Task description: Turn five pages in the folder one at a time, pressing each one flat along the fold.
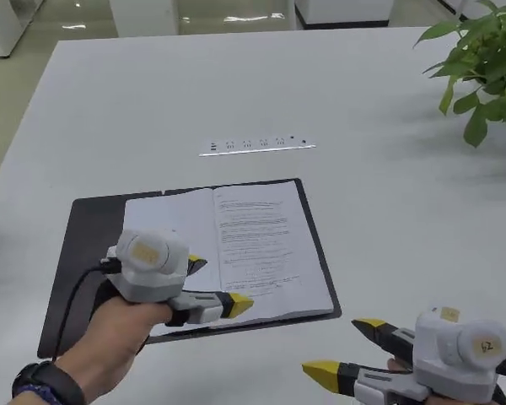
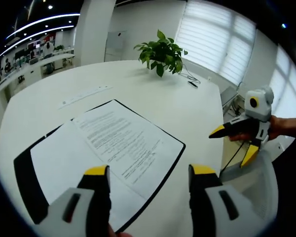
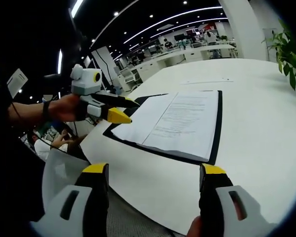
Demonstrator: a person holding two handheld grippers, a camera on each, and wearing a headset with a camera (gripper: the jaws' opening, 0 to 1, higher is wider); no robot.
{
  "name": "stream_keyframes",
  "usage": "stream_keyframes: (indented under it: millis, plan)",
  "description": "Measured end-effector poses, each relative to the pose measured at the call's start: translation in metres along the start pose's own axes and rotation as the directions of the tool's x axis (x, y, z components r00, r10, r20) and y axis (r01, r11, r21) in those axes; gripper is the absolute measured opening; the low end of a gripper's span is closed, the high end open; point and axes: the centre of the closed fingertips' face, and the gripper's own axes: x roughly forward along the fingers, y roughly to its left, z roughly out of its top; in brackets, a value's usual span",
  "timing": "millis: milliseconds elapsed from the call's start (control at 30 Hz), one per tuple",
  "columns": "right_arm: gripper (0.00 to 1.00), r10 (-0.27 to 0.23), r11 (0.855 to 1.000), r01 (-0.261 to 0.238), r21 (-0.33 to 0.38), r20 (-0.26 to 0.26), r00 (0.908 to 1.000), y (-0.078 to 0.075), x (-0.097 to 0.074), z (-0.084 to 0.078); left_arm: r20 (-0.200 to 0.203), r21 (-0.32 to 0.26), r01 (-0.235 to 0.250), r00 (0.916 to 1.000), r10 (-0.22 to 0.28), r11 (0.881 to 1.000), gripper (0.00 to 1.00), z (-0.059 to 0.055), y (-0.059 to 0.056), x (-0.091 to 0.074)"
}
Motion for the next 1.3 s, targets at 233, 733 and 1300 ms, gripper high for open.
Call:
stream_keyframes:
  millis: [233,733,1300]
  plan:
    - [0.73,0.003,1.000,-0.003,0.010,-0.004,1.0000,-0.001,0.000,-0.001,-0.028,0.036,0.011,0.9996,-0.010,0.999,0.66,0.001,-0.006,0.034]
    - [0.70,-0.030,0.998,0.033,0.055,-0.054,0.9981,-0.016,-0.011,-0.026,-0.086,0.148,0.052,0.9955,-0.039,0.988,0.65,-0.003,-0.036,0.106]
    - [0.67,-0.036,0.992,0.045,0.120,-0.072,0.9968,-0.024,-0.017,-0.038,-0.103,0.214,-0.065,0.9908,0.088,0.975,0.69,-0.016,-0.028,0.144]
